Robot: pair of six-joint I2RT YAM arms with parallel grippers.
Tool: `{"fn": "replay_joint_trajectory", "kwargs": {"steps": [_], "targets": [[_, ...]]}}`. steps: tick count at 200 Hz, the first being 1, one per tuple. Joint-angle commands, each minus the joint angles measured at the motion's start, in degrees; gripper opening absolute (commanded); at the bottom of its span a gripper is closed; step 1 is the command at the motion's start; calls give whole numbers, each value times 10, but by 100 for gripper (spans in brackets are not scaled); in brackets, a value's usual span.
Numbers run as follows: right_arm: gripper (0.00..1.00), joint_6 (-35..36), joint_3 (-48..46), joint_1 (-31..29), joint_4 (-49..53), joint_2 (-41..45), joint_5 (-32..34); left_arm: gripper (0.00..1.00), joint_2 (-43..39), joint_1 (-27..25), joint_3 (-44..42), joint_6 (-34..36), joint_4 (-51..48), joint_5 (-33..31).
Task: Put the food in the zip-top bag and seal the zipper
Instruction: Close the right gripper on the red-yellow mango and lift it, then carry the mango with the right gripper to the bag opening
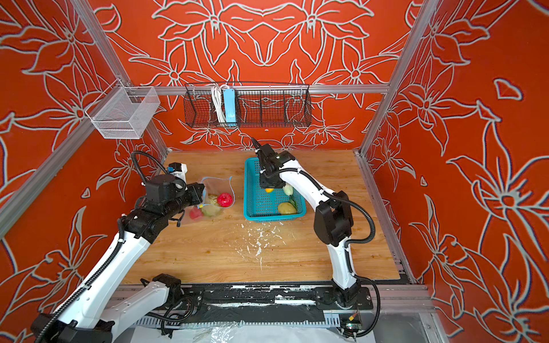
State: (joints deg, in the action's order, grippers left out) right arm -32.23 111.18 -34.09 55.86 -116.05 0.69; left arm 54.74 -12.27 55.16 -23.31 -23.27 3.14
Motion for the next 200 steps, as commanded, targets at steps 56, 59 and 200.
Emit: {"fn": "replay_joint_trajectory", "kwargs": {"steps": [56,59,200], "targets": [[31,-99,-112,-10,-147,93,-46,0,-12,17,-5,7,19,33],[31,-101,-114,-10,-149,95,-47,0,-12,18,-5,7,20,33],[31,-110,-175,-71,-310,160,-53,0,43,41,19,-2,-5,70]]}}
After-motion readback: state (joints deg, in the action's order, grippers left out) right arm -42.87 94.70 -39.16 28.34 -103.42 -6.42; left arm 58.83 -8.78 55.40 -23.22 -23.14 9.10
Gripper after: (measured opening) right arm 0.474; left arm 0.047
